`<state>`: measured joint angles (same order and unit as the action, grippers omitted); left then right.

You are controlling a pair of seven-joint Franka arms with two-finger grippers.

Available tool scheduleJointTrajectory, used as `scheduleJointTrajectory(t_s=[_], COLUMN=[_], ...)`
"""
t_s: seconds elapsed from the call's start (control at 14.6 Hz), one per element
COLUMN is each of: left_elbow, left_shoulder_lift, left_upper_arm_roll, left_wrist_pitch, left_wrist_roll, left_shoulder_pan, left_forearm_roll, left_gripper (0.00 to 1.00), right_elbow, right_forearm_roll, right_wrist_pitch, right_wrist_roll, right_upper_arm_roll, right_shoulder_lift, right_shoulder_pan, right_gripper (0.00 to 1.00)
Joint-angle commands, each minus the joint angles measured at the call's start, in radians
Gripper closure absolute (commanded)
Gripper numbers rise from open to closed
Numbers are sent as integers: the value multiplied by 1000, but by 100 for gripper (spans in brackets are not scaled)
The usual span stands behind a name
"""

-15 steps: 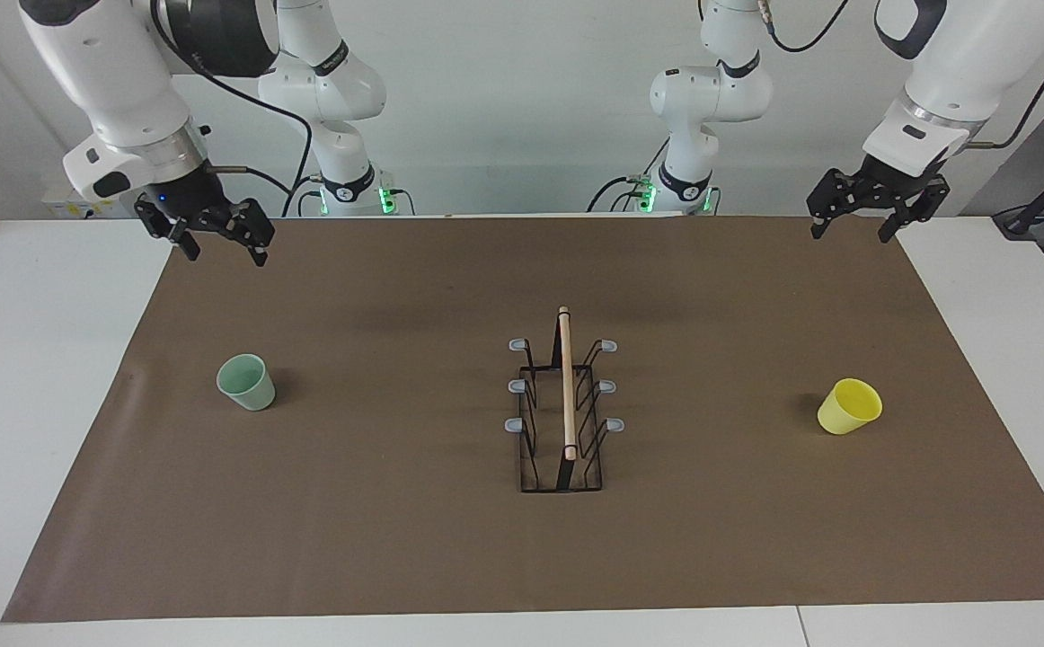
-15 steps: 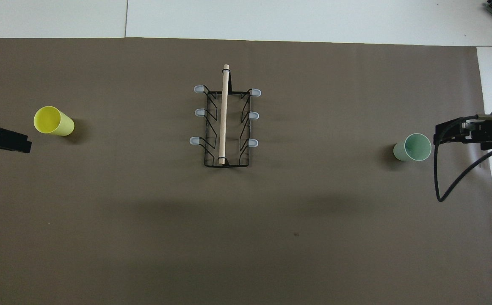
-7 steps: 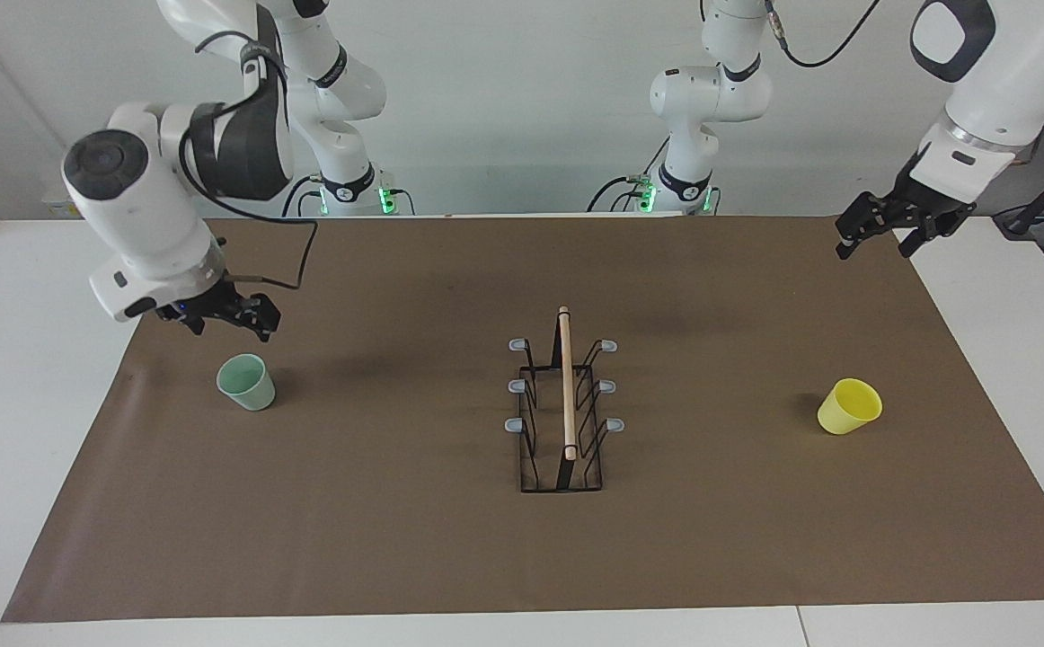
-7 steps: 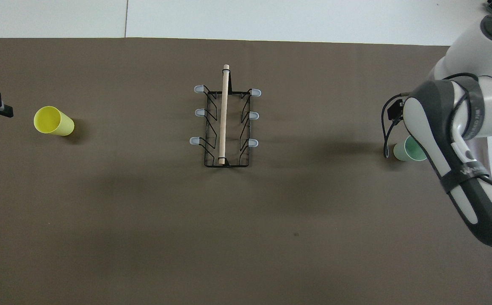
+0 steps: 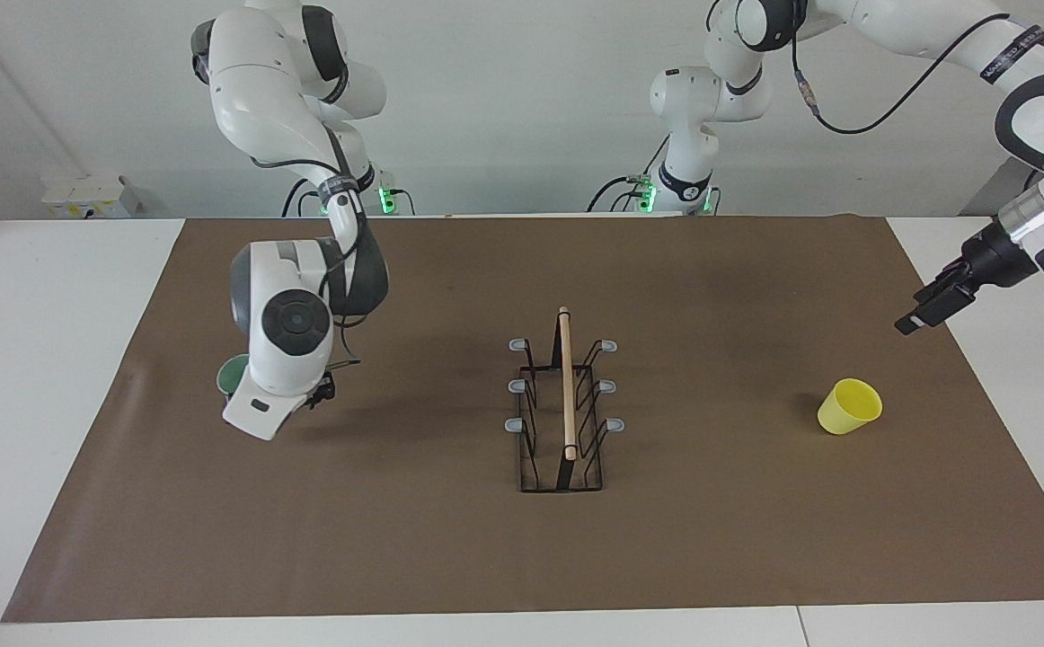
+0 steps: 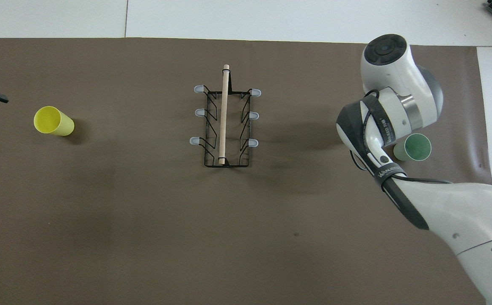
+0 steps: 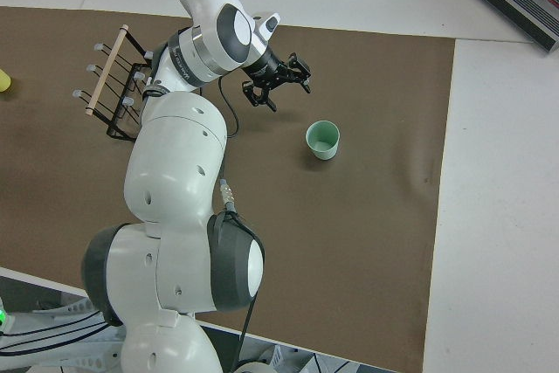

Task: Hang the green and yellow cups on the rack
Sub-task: 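Reach the right gripper down to the pale green cup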

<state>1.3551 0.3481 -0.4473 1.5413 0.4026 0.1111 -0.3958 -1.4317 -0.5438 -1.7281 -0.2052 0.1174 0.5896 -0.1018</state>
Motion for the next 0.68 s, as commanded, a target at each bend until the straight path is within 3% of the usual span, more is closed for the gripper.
scheduleJointTrajectory(t_s=[0.0,0.21,0.34,0.62], left_elbow=[-42,-28,33,120], left_shoulder_lift=[80,89,86,100], left_upper_arm_roll=[-59,-83,-97,-113], left_wrist_pitch=[40,69,126,194], left_wrist_roll=[82,82,106,330], left_shoulder_pan=[-1,-5,-7,-33], left_forearm_roll=[-78,-100,-127,-285], left_gripper=[0,0,0,0], right_elbow=[-71,-215,-294,-374], right_forearm_roll=[-125,-252,-358,-467], right_wrist_pitch=[41,42,42,31], right_wrist_roll=[-162,-383,-485,-583], right_upper_arm_roll=[5,5,5,7], right_shoulder_lift=[-11,-72,-105,-129], right_shoulder_pan=[-41,-64,-72,-96], right_gripper=[0,0,0,0])
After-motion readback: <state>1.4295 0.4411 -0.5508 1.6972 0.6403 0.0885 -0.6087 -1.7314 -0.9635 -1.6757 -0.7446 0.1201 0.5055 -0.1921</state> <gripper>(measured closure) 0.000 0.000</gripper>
